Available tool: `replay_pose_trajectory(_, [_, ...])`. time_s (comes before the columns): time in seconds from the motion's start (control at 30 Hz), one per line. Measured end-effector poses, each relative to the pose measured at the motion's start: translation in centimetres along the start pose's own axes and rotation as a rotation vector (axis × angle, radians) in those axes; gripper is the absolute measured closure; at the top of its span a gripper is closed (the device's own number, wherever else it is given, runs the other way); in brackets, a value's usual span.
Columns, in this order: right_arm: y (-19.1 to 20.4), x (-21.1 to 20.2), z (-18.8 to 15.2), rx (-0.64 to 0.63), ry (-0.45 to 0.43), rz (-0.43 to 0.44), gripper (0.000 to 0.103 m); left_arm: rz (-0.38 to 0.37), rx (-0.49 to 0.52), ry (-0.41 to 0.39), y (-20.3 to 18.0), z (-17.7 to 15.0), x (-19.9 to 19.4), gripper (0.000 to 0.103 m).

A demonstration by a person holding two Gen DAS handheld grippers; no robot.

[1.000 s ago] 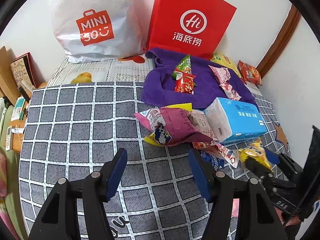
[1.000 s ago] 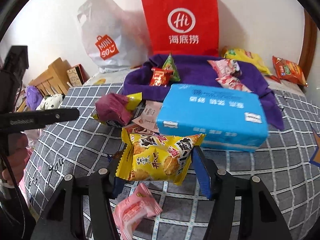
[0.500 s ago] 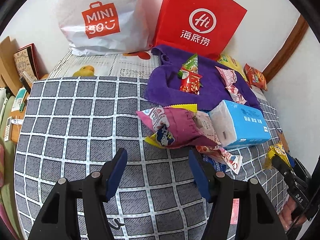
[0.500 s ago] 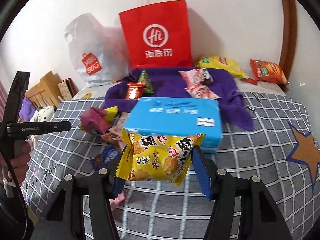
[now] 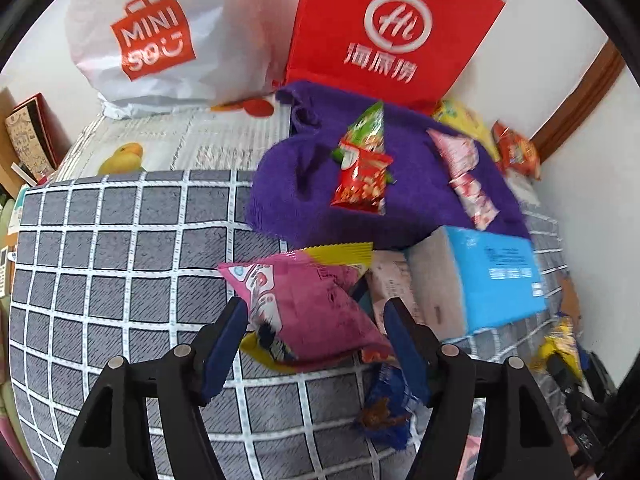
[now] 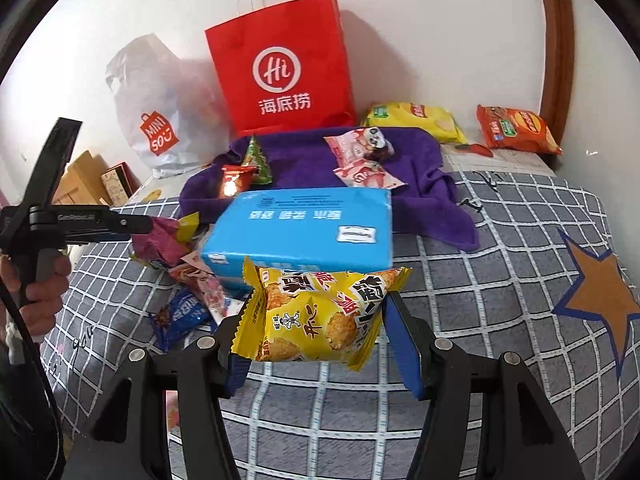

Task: Organize snacks
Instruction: 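Grasp the yellow chips packet with the right gripper while the left grasps the pink packet, then carry the yellow packet with the right gripper while the left carries the pink packet over the towel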

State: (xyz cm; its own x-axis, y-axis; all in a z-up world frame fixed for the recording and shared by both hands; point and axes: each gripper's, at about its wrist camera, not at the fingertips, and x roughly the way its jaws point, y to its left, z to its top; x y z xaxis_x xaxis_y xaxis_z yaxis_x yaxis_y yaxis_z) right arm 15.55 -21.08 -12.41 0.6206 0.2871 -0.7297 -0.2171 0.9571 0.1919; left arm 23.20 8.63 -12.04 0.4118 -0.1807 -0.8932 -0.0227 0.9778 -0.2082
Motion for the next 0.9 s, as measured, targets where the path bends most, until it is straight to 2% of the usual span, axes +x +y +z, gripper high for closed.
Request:
replay_pose_trajectory(0.13, [-0.7,0.2,-0.2,0.008,0.012,-0.011,0.044,0.025,-0.008,0.023,-0.3,0.0,1.9,0.035])
replay_pose_trajectory(0.23, [-0.9,0.4,-0.3,0.004,0.024,-0.021,0.044,0.048,-0.01,0.072,-0.4,-0.2,3.3,0.034])
replay_pose_trajectory(0.3, [-1.0,0.5,-0.4,0.005,0.027,-0.024,0.044,0.034,-0.018,0.077,-0.2,-0.4,3.5,0.036])
replay_pose_trajectory(0.33, [-1.0,0.4,-0.4,0.007,0.025,-0.025,0.044,0.022,-0.019,0.061,-0.2,-0.5,3.2,0.041])
replay_pose_trajectory(0.43, [-0.9,0.2,-0.4,0.012,0.022,-0.025,0.044,0.0,-0.002,0.027,-0.1,-0.8,2.1,0.044])
replay_pose_trajectory(0.7, [0.2,-1.4,-0.5,-0.003,0.002,-0.035,0.044,-0.029,0.03,-0.05,0.0,-2.4,-2.7,0.045])
replay_pose_trajectory(0.9, [0.9,-2.9,-0.5,-0.006,-0.016,-0.054,0.044,-0.086,0.064,-0.062,-1.6,-4.3,-5.4,0.044])
